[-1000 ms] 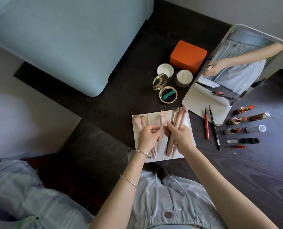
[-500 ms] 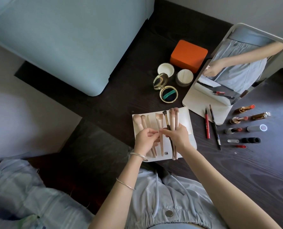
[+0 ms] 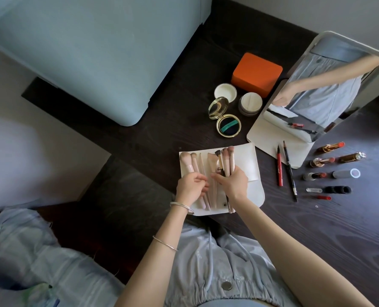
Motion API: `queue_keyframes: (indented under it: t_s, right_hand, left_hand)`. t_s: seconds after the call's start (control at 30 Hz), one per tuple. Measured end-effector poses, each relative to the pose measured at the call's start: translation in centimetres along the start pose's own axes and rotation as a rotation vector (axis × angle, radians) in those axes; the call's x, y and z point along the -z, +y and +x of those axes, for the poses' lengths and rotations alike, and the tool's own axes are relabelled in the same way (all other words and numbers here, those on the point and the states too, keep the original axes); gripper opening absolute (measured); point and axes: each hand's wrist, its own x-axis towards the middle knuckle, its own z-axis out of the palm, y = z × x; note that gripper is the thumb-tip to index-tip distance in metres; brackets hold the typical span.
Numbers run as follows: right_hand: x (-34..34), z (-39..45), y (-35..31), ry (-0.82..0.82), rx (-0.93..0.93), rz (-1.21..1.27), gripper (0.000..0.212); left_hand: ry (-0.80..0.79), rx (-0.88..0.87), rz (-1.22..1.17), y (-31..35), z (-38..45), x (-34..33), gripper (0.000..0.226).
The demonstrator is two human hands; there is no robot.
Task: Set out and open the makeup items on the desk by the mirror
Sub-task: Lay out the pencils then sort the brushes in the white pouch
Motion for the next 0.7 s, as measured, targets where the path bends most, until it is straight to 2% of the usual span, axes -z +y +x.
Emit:
queue_keyframes:
  t_s: [0.4,0.57,0.7]
  right_hand:
    - [0.0,0.0,0.0,-0.031,0.016,-0.022,0.030]
    - [1.1,-0.5,-0.6,-0.120,0.045,0.174,0.024]
    - [2.1,-0.6,-0.8,-0.256,-0.054,0.423,0.016]
  left_hand:
    - [0.013,-0.055,-0.032,-0.2,-0.6,0.2,0.020]
    - [-0.041,-0.177,0.043,0.3,-1.1,-0.3,0.009]
    - [-0.130,-0.194,0.033,1.2,-1.6,-1.8,0.012]
